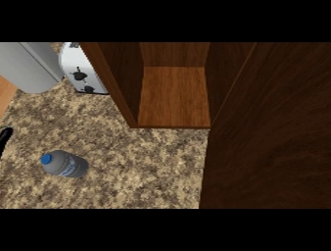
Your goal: Pick up the bottled water, place it into the cabinet and close the cabinet
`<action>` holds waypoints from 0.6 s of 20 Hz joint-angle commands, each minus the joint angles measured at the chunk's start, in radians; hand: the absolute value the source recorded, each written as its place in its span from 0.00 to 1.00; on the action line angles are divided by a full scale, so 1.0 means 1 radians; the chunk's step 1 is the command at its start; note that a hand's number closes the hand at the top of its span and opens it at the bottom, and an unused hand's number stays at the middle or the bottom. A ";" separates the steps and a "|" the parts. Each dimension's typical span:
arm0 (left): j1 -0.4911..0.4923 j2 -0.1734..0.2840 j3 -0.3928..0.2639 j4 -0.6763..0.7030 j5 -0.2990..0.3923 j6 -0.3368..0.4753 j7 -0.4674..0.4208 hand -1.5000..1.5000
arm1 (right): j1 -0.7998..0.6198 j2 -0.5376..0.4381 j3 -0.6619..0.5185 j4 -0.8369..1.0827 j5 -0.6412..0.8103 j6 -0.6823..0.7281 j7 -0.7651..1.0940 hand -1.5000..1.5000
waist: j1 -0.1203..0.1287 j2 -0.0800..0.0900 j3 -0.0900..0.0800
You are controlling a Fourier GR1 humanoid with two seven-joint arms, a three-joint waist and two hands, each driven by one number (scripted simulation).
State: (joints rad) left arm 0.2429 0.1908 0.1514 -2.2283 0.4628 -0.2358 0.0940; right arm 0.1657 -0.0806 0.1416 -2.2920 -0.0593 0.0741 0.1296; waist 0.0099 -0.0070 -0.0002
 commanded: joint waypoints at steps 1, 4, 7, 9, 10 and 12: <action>0.108 0.034 0.081 -0.147 0.217 -0.011 0.121 0.00 | 0.006 -0.031 0.004 -0.138 -0.074 0.018 0.145 0.00 | 0.007 0.000 0.000; 0.130 0.073 0.182 -0.177 0.339 0.000 0.173 0.00 | 0.035 -0.007 0.100 -0.221 -0.005 -0.017 0.211 0.00 | 0.001 0.001 -0.001; 0.180 0.034 0.169 -0.251 0.313 0.004 0.200 0.00 | 0.068 0.007 0.106 -0.220 0.005 -0.019 0.189 0.00 | -0.001 0.003 0.000; 0.156 0.029 0.129 -0.337 0.277 0.098 0.274 0.00 | 0.029 -0.019 0.046 -0.265 -0.061 -0.018 0.249 0.00 | 0.000 0.003 0.001; 0.191 -0.021 0.089 -0.324 0.239 0.066 0.231 0.00 | 0.032 0.000 0.107 -0.242 -0.001 -0.031 0.253 0.00 | 0.001 0.003 0.000; 0.140 0.051 0.188 -0.266 0.326 0.065 0.272 0.00 | 0.085 -0.004 0.103 -0.272 -0.019 -0.008 0.210 0.00 | -0.006 0.003 0.001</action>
State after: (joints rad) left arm 0.3739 0.2293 0.2950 -2.3353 0.6650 -0.2144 0.2883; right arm 0.2134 -0.0846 0.2220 -2.4703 -0.0706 0.0643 0.3066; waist 0.0080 -0.0048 0.0002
